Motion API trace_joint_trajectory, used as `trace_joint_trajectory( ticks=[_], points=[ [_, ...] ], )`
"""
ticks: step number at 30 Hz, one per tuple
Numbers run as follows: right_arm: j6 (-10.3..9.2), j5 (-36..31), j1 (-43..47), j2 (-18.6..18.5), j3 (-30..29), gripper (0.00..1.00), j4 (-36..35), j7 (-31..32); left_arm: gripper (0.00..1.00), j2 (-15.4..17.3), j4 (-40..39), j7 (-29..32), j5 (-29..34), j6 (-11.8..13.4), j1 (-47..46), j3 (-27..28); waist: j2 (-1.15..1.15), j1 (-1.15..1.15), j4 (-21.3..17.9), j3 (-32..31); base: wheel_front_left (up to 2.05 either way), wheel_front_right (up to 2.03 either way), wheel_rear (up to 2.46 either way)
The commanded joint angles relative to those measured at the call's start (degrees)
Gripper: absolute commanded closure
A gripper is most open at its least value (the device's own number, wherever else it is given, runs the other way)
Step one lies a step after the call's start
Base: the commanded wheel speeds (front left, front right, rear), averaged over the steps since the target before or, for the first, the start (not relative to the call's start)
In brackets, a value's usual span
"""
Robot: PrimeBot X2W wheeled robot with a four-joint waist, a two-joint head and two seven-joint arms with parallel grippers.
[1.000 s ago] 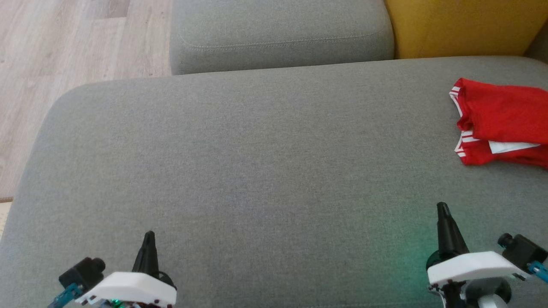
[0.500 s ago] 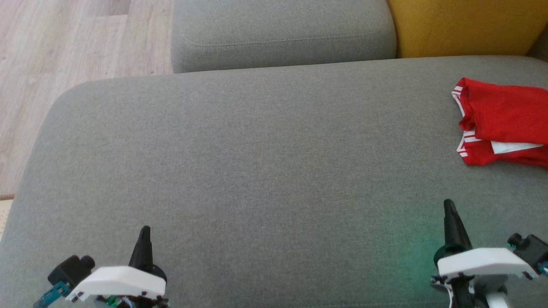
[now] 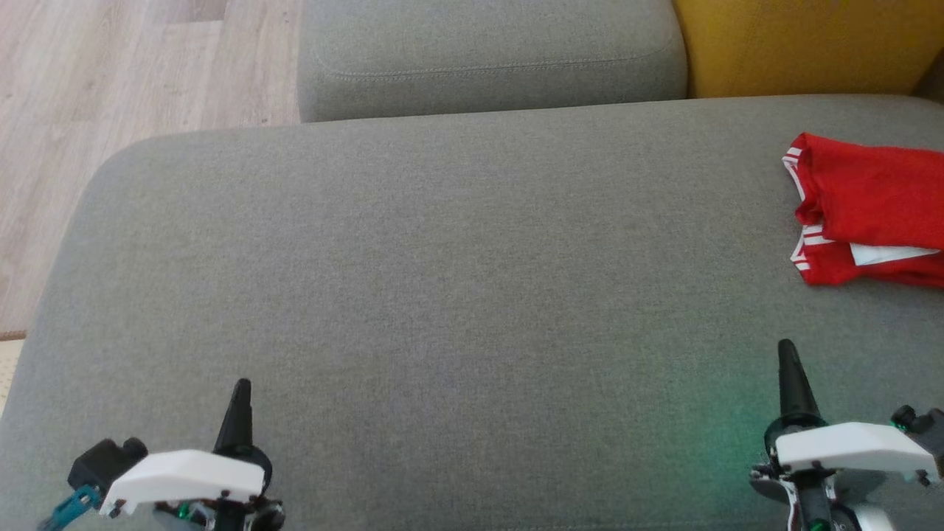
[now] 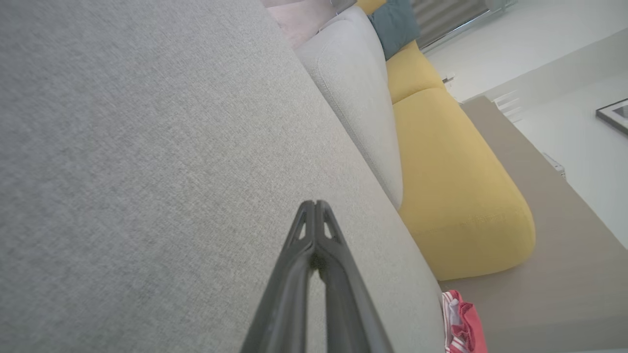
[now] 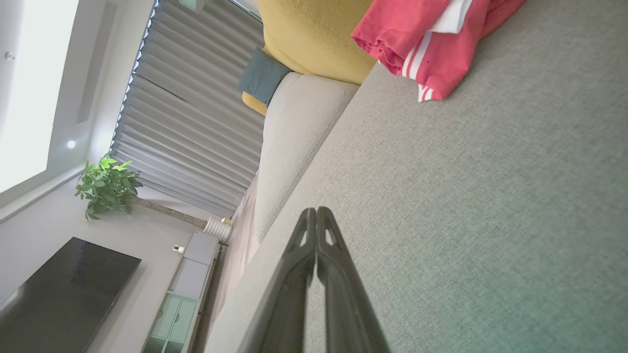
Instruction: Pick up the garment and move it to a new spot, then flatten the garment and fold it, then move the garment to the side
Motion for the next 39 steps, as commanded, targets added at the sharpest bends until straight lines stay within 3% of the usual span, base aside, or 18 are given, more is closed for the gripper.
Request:
trace_joint_trajectory(
  ticks=[1, 39],
  points=[
    [-0.03, 2.0, -3.6, -1.0, 0.2, 1.00, -2.2, 0.4, 1.00, 0.9, -1.6, 0.5, -1.9, -0.8, -3.9, 1.7, 0.00, 0.00, 0.0, 0.0, 0.00, 0.00, 0.00],
    [-0.05, 25.3, -5.6, -1.0, -3.3, 1.00, -3.0, 5.4, 1.00, 0.9, -1.1, 6.7, -24.6, -5.3, -7.5, 7.3, 0.00, 0.00, 0.8, 0.7, 0.00, 0.00, 0.00]
  ],
)
